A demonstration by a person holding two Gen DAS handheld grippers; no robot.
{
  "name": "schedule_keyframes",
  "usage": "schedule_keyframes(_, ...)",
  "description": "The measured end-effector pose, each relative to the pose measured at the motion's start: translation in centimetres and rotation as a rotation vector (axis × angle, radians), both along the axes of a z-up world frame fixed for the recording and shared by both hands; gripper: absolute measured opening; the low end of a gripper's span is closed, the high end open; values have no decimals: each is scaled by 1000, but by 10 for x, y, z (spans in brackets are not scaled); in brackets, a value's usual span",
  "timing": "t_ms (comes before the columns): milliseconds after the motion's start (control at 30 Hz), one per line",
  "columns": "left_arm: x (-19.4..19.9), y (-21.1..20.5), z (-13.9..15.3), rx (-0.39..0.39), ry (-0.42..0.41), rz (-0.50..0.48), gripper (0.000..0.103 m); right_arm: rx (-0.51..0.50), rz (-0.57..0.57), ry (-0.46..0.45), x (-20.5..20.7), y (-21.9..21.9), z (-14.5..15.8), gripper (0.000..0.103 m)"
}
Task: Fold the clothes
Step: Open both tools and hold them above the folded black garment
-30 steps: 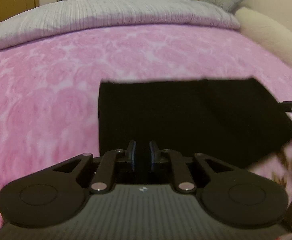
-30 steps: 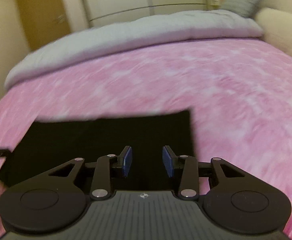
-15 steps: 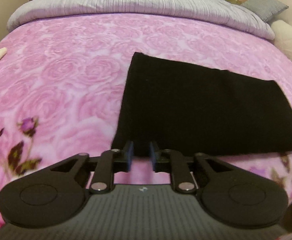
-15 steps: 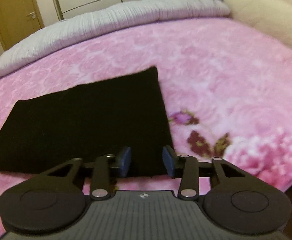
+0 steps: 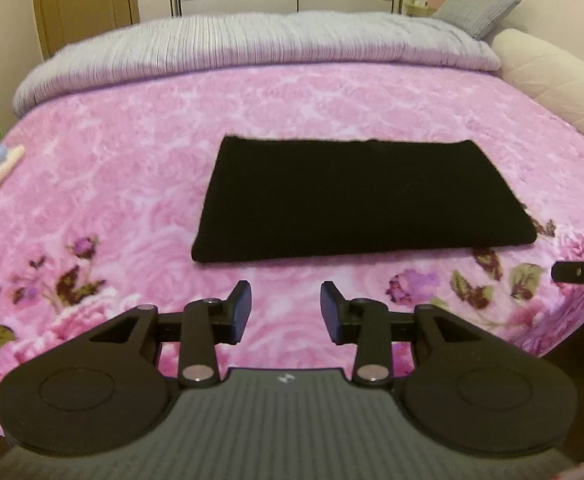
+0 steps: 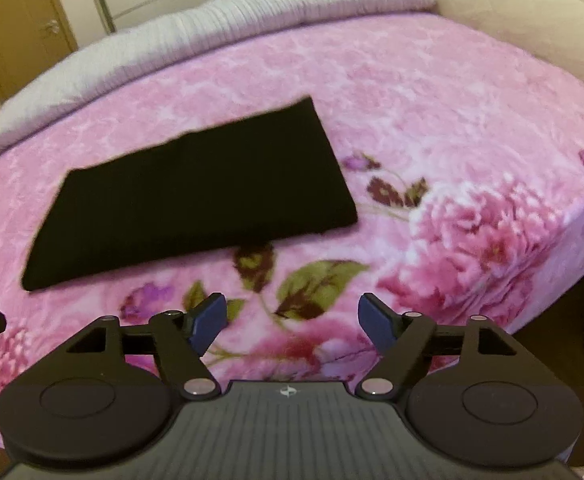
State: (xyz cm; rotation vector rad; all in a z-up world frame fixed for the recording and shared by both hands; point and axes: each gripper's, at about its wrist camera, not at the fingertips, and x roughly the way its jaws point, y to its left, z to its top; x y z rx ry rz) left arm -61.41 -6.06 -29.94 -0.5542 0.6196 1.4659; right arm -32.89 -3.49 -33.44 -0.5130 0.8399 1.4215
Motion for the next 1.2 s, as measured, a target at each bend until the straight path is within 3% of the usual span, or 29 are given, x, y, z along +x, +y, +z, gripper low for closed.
schedule_keyframes(200, 5, -19, 16, 52, 12, -14, 39, 60, 28, -9, -8, -15, 22, 82)
schedule_keyframes(533, 5, -34, 19, 65, -5, -23, 42, 45, 21, -38, -12, -27, 25, 86)
schedule_keyframes(1200, 5, -25, 5, 19, 2, -16, 44, 32, 57, -71, -27, -18, 27, 88)
